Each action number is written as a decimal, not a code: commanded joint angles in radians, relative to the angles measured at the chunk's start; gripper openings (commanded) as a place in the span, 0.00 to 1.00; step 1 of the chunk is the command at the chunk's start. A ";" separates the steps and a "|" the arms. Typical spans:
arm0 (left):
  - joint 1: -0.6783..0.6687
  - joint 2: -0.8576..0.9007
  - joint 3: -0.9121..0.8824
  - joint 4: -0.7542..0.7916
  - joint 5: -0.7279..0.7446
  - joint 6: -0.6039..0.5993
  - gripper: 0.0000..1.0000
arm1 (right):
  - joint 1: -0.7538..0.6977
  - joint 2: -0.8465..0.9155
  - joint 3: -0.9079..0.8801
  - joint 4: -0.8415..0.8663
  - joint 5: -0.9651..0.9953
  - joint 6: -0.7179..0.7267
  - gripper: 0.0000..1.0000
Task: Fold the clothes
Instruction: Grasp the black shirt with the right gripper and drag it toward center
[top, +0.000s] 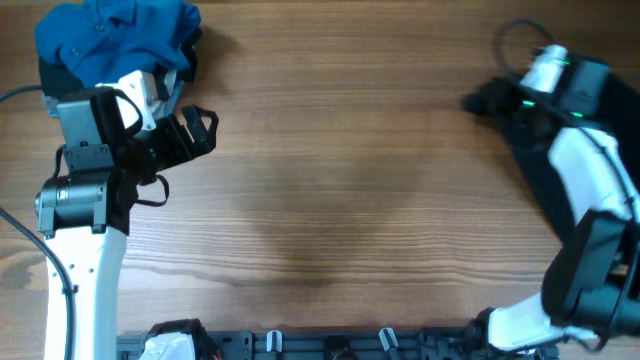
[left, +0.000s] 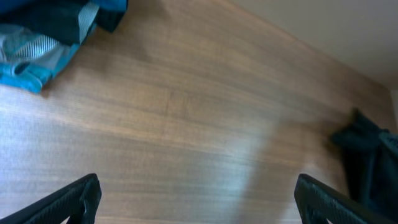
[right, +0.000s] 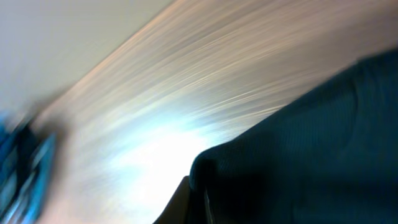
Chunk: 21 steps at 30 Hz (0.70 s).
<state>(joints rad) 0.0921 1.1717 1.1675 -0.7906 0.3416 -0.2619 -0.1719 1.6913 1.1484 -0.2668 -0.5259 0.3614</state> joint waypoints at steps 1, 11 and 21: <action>-0.004 -0.008 0.022 0.031 -0.003 -0.007 1.00 | 0.276 -0.047 0.012 -0.070 -0.069 0.005 0.04; -0.004 -0.082 0.023 0.088 -0.055 -0.004 1.00 | 0.788 -0.080 0.011 -0.213 0.176 -0.072 0.43; -0.004 -0.090 0.022 0.096 -0.055 -0.009 1.00 | 0.327 -0.325 0.011 -0.529 0.422 0.159 0.84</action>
<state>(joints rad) 0.0921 1.0878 1.1687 -0.7017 0.2958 -0.2619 0.3271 1.4174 1.1549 -0.7208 -0.1993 0.4168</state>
